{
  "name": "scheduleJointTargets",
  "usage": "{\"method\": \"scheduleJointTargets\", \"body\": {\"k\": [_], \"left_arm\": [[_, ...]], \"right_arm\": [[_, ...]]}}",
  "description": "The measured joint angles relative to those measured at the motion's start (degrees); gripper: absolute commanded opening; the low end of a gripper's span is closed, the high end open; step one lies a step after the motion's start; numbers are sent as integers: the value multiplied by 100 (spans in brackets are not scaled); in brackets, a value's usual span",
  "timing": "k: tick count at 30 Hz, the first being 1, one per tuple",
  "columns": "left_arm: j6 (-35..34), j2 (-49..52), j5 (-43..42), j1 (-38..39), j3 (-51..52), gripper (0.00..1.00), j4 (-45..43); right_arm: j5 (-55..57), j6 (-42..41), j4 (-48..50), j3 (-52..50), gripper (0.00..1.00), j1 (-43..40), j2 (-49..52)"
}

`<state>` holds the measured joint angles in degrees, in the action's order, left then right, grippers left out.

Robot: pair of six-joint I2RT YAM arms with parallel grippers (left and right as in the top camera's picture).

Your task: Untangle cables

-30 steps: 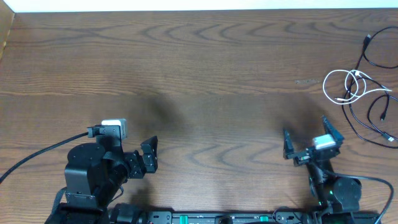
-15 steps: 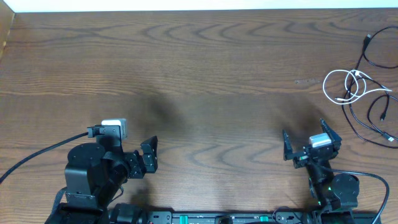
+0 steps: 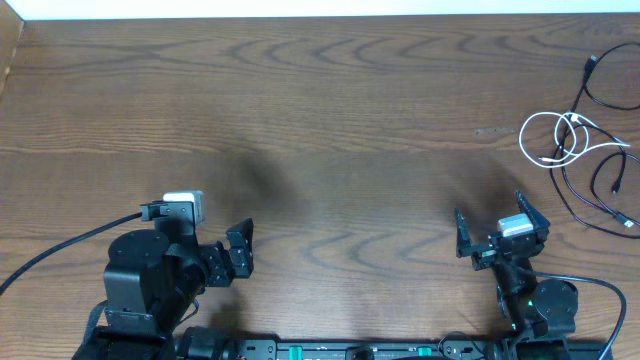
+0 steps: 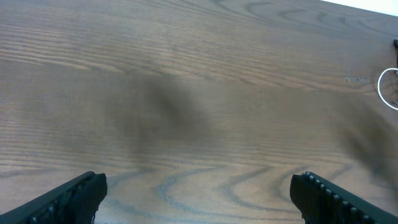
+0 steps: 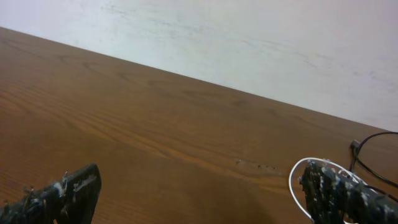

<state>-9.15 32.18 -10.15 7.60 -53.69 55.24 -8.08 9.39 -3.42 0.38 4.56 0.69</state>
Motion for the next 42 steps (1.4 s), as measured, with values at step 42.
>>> {"method": "scheduleJointTargets", "body": {"k": [42], "left_arm": [[146, -20, 4, 0, 2, 99, 168]], "right_arm": [[0, 11, 0, 0, 99, 0, 0]]}}
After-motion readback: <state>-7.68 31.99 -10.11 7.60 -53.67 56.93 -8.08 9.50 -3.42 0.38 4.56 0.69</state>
